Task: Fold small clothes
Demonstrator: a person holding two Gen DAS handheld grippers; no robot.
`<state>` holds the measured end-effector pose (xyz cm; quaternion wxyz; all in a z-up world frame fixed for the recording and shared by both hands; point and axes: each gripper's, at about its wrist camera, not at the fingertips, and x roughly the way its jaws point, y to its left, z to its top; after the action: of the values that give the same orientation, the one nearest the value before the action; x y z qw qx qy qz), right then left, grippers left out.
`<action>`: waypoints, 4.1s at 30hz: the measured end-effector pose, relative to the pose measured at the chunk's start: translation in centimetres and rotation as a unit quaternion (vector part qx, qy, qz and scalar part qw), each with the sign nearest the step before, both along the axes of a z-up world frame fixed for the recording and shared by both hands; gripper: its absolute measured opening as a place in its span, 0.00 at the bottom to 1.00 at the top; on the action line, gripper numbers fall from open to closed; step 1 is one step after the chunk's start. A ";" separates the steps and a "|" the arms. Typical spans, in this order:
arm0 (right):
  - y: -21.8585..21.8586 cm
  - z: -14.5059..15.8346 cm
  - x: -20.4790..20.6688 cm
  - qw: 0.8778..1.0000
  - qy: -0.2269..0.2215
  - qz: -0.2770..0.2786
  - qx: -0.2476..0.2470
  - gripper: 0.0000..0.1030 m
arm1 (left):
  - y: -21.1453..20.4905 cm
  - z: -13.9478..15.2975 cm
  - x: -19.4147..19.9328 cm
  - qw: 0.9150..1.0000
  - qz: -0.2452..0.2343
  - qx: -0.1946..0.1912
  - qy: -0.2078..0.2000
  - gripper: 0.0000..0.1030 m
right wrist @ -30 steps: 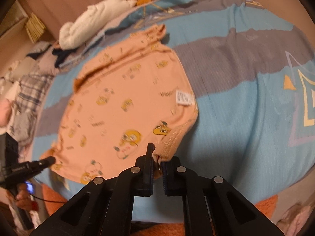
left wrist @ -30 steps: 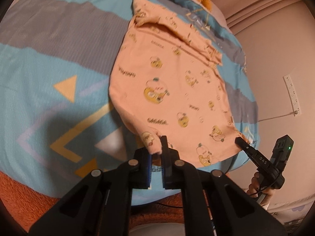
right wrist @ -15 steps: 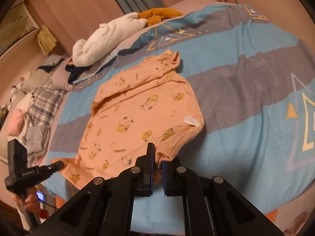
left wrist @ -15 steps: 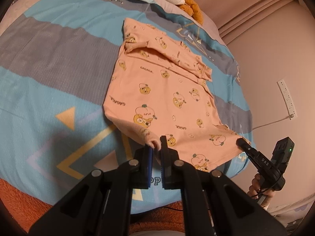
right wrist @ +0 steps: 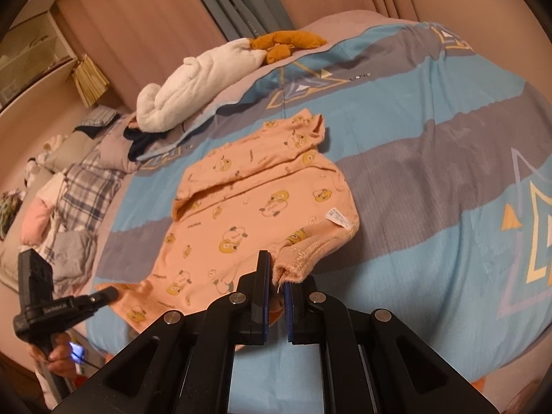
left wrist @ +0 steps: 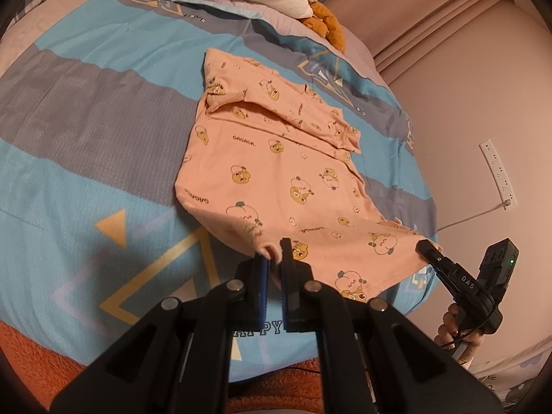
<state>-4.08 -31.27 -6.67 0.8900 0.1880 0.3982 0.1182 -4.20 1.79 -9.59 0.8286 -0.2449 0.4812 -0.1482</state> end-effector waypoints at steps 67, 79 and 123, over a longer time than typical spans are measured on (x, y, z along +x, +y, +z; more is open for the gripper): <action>0.6 5.2 6.3 0.996 -0.088 0.009 0.020 0.08 | 0.9 3.6 5.8 0.999 0.026 0.001 -0.047 0.05; 0.3 5.7 7.5 0.995 -0.096 0.007 0.025 0.08 | 0.9 4.0 7.1 0.998 0.027 -0.001 -0.051 0.05; 0.3 6.2 14.0 0.988 -0.142 0.023 0.056 0.08 | 2.5 5.1 15.7 0.994 0.074 -0.015 -0.081 0.05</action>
<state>9.96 -31.01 -0.51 0.9228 0.2090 0.2647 0.1865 11.47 4.29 -4.50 0.8699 -0.2790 0.3906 -0.1134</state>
